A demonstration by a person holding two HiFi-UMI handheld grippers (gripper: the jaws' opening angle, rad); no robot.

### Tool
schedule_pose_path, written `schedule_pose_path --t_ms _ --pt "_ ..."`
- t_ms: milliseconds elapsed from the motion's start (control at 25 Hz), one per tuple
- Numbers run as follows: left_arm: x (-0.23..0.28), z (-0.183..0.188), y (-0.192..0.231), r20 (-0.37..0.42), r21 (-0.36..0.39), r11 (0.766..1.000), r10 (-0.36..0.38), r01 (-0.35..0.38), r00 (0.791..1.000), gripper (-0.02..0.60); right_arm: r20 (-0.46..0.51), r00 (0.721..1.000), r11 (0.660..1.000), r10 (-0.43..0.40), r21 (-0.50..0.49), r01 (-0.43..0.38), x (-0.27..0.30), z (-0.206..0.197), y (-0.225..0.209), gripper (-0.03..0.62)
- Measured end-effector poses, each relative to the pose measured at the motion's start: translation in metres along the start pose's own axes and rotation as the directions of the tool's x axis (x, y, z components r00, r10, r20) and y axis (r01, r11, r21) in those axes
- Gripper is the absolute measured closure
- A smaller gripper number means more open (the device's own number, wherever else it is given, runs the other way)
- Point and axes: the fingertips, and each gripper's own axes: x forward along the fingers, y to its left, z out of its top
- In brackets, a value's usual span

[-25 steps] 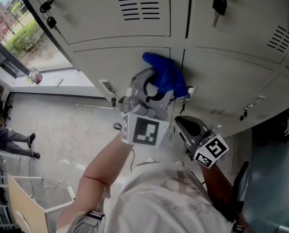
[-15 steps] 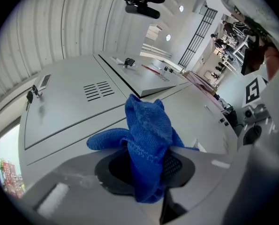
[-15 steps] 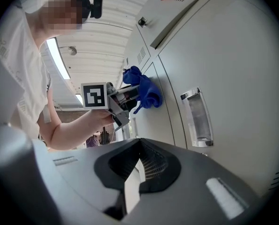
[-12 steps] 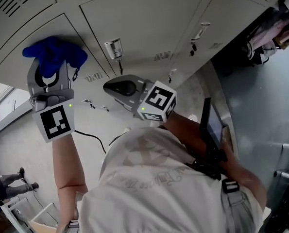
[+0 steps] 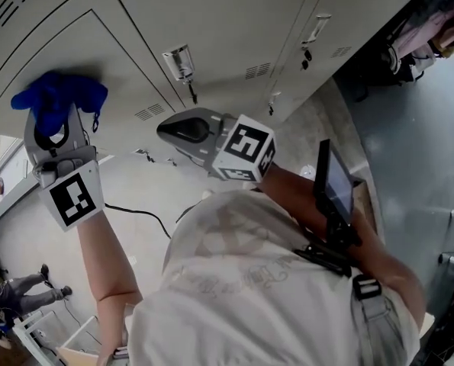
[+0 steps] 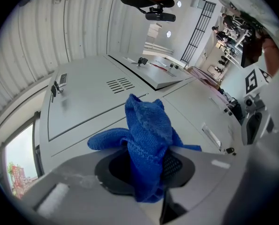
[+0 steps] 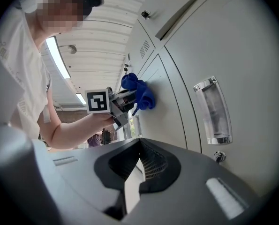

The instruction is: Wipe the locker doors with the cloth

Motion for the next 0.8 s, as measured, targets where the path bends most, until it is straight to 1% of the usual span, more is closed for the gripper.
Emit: schedule_pose_path --t_ms 80,120,160,200,240,280,400,440,600,800 --pt "-0.001 0.002 0.0 0.012 -0.008 1.0 0.012 -0.012 1.0 0.468 -0.002 1.0 1.0 0.012 0.011 -0.012 -0.004 -0.002 0.001 0.586" --pt "-0.003 -0.001 0.0 -0.002 0.015 1.0 0.005 -0.005 1.0 0.468 -0.006 1.0 1.0 0.009 0.012 -0.009 -0.007 -0.004 0.002 0.588" --pt "-0.006 -0.008 0.0 -0.04 0.067 0.998 -0.011 0.014 0.999 0.468 -0.011 1.0 1.0 0.005 0.011 -0.005 -0.01 -0.006 0.002 0.588" --pt "-0.009 -0.017 0.002 -0.089 0.131 0.991 -0.026 0.038 0.996 0.468 -0.017 1.0 1.0 0.001 0.01 -0.001 -0.011 -0.008 0.002 0.588" --pt "-0.012 -0.025 0.006 -0.129 0.174 0.983 -0.031 0.053 0.991 0.468 -0.021 1.0 1.0 -0.003 0.01 0.004 -0.01 -0.009 0.002 0.586" --pt "-0.015 -0.031 0.012 -0.144 0.182 0.982 -0.026 0.052 0.989 0.468 -0.023 1.0 1.0 -0.009 0.011 0.009 -0.009 -0.009 0.002 0.588" --pt "-0.02 -0.037 0.033 -0.109 0.117 0.993 0.008 0.005 0.994 0.468 -0.029 0.999 1.0 -0.023 0.013 0.023 -0.003 -0.009 0.002 0.586" --pt "-0.022 -0.039 0.04 -0.1 0.109 0.994 0.017 -0.006 0.995 0.468 -0.03 0.999 1.0 -0.023 0.014 0.024 0.0 -0.009 0.004 0.588" --pt "-0.032 -0.048 0.06 -0.114 0.128 0.991 0.04 -0.025 0.993 0.466 -0.038 0.999 1.0 -0.004 0.017 0.005 0.01 -0.013 0.012 0.588" --pt "-0.037 -0.056 0.071 -0.129 0.126 0.991 0.061 -0.044 0.99 0.466 -0.043 0.999 1.0 -0.001 0.023 0.002 0.015 -0.016 0.016 0.586"
